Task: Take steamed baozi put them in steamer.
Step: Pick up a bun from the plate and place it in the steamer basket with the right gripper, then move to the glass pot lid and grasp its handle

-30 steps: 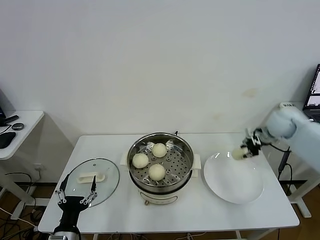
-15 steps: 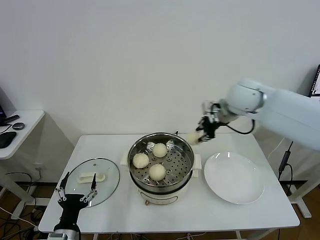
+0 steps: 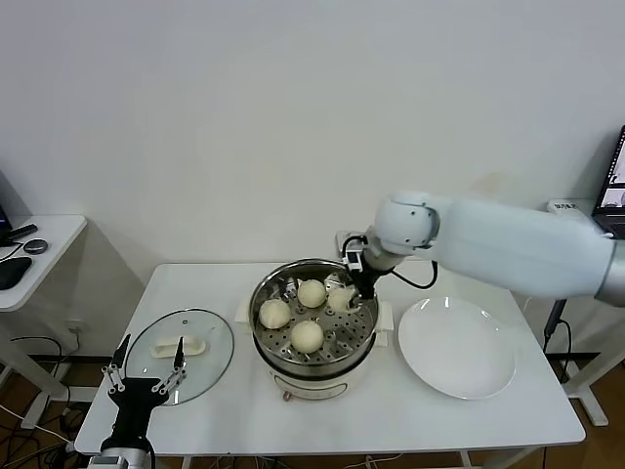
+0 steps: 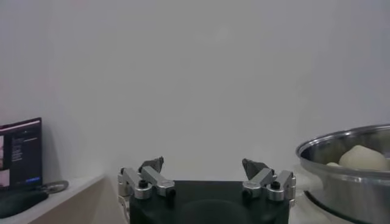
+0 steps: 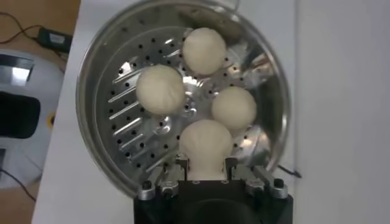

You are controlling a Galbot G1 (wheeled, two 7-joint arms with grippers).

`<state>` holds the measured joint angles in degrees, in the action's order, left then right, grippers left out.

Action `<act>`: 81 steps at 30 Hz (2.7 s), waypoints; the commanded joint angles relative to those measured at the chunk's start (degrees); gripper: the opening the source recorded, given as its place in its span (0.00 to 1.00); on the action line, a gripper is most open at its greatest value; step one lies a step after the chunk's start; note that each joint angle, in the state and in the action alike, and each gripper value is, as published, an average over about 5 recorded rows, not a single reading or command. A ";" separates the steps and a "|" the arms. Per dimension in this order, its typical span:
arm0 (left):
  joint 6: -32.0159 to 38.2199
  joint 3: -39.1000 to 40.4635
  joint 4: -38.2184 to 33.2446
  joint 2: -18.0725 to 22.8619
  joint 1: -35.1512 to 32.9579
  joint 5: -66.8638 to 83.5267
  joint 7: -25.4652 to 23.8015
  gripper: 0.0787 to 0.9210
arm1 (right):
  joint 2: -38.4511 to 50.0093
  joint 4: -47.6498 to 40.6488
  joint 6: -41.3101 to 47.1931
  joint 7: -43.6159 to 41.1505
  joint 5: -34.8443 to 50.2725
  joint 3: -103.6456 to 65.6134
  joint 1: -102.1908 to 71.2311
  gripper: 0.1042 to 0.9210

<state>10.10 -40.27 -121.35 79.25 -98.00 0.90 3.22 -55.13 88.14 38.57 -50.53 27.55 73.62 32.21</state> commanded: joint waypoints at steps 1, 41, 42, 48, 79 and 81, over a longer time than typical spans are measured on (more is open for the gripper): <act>-0.09 0.00 0.39 -0.04 0.30 0.02 -0.02 0.88 | -3.97 -5.11 2.35 1.46 -3.26 0.26 -4.74 0.36; 0.78 -0.24 0.46 -0.15 0.48 1.07 0.01 0.88 | 25.93 20.78 -8.07 34.34 9.35 -28.65 -29.50 0.88; 0.95 -0.19 0.48 -0.13 0.47 1.08 -0.01 0.88 | 27.32 21.80 -10.19 36.99 9.32 -33.07 -35.33 0.88; 1.99 -0.15 0.73 0.03 0.42 0.97 -0.01 0.88 | 27.13 24.47 -25.51 44.75 3.90 -67.13 -73.40 0.88; 0.17 1.06 6.82 -7.80 0.57 -50.33 7.25 0.88 | -31.87 27.35 -57.95 36.75 -22.71 -127.26 -126.47 0.88; 0.36 0.68 8.95 -9.51 0.70 -57.17 6.95 0.88 | -32.10 27.67 -57.44 37.33 -21.28 -128.72 -127.31 0.88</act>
<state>10.80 -37.97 -117.63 74.81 -97.13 -18.45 8.76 -79.08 113.30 -15.23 -14.48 3.72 -41.20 -87.22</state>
